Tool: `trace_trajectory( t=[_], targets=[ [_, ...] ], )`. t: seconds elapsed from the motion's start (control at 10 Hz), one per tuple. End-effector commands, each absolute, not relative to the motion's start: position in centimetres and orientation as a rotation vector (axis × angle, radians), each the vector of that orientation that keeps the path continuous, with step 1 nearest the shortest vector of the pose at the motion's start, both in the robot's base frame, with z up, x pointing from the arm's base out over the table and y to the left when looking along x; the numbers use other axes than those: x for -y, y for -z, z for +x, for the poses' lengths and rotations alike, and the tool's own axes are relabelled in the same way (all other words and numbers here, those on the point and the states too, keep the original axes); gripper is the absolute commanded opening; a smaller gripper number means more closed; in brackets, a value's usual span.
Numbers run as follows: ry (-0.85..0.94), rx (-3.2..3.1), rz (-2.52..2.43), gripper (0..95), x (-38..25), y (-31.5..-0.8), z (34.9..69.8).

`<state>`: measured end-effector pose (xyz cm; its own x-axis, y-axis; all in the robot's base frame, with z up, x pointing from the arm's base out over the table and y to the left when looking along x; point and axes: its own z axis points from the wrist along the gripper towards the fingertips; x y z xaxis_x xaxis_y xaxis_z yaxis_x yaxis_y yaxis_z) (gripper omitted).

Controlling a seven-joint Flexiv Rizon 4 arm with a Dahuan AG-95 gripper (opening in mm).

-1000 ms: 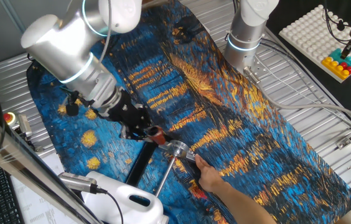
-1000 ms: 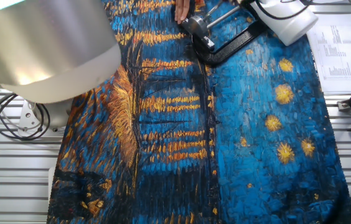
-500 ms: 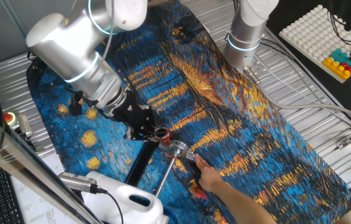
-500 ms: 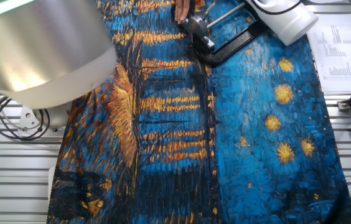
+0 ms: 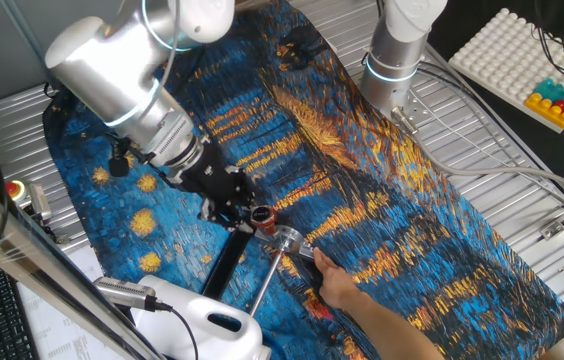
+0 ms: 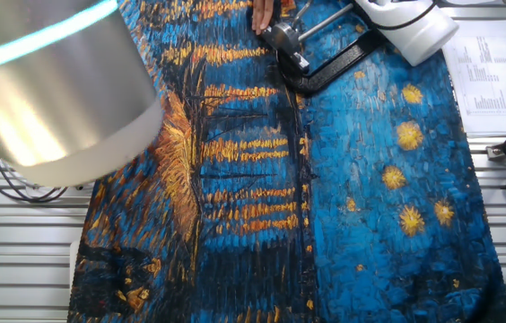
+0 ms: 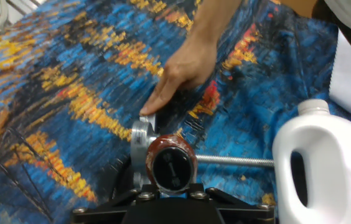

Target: Pull up the lever

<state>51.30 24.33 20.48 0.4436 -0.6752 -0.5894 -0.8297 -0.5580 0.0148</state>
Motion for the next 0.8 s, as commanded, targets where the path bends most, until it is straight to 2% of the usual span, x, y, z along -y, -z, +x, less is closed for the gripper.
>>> trace_trajectory(
  t=[0.1, 0.7, 0.8],
  targets=[
    [-0.738, -1.306, -2.471, 0.0, -24.29, -20.41, 51.26],
    [-0.722, -1.123, -2.493, 0.0, -24.29, -20.41, 51.26],
    [-0.732, -1.108, -2.486, 19.0, -24.29, -20.41, 51.26]
  ],
)
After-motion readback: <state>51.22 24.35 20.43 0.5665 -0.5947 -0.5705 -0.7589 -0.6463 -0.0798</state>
